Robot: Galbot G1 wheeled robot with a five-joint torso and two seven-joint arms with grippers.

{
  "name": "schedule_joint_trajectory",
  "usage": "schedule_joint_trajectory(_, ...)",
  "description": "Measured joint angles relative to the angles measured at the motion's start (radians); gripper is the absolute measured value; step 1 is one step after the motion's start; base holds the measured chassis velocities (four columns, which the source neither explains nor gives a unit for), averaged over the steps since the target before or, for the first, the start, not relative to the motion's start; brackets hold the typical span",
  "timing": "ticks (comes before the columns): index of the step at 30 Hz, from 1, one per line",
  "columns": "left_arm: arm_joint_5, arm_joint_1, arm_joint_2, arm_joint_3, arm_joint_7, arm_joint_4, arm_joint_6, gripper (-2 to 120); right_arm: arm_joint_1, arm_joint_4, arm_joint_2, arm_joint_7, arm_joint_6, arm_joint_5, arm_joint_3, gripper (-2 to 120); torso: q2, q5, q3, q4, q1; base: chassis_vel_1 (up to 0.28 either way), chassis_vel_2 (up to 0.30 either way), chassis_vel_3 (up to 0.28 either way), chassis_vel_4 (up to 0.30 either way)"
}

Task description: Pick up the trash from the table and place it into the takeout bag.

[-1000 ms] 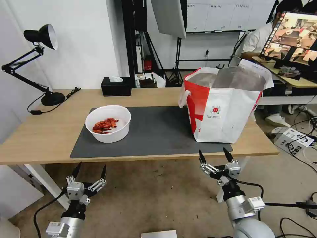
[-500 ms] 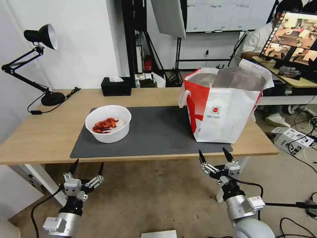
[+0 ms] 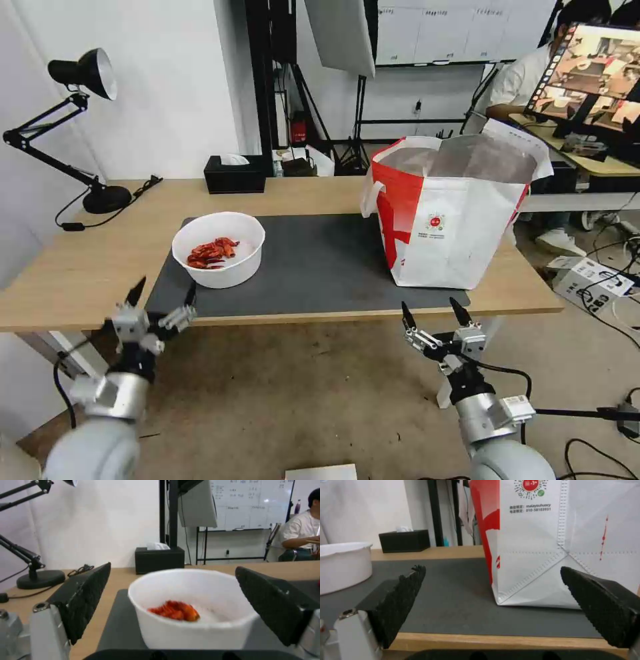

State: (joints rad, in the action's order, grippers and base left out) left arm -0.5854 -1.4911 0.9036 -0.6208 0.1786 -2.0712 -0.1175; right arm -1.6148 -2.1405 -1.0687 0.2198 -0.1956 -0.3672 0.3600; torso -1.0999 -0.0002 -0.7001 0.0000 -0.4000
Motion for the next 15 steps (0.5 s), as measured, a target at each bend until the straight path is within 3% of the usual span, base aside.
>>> schedule_joint_trajectory(2,-0.023,0.020,-0.019,0.006,0.008,0.005,0.011,100,0.000,0.000,0.000,0.000,0.000,0.000,0.000,100,0.000,0.0002,0.000,0.0000,0.000,0.000,0.000,0.000,0.000)
schedule_joint_trajectory(4,-0.165,0.118,-0.119,0.039,0.042,0.034,0.071,100,0.000,0.000,0.000,0.000,0.000,0.000,0.000,100,0.000,0.0001,0.000,-0.0001,0.000,0.000,0.000,0.000,0.000)
schedule_joint_trajectory(5,-0.165,0.118,-0.119,0.039,0.042,0.034,0.071,100,0.000,0.000,0.000,0.000,0.000,0.000,0.000,100,0.000,0.0001,0.000,-0.0001,0.000,0.000,0.000,0.000,0.000)
schedule_joint_trajectory(8,-0.329,0.219,-0.189,0.079,0.069,0.070,0.150,100,0.000,0.000,0.000,0.001,0.000,0.000,0.000,100,0.000,0.0000,0.000,0.0002,0.000,0.000,0.000,0.000,0.000)
schedule_joint_trajectory(9,-0.329,0.219,-0.189,0.079,0.069,0.070,0.150,100,0.000,0.000,0.000,0.001,0.000,0.000,0.000,100,0.000,0.0000,0.000,0.0002,0.000,0.000,0.000,0.000,0.000)
schedule_joint_trajectory(12,-0.500,0.358,-0.228,0.166,0.114,0.124,0.253,100,0.000,0.000,0.000,0.001,0.000,0.000,0.000,100,0.000,0.0001,0.000,-0.0001,0.000,0.000,0.000,0.000,0.000)
schedule_joint_trajectory(15,-0.573,0.434,-0.233,0.215,0.156,0.164,0.316,100,0.000,0.000,0.000,0.001,0.000,0.000,0.000,100,0.000,0.0000,0.000,-0.0003,0.000,0.000,0.000,0.000,0.000)
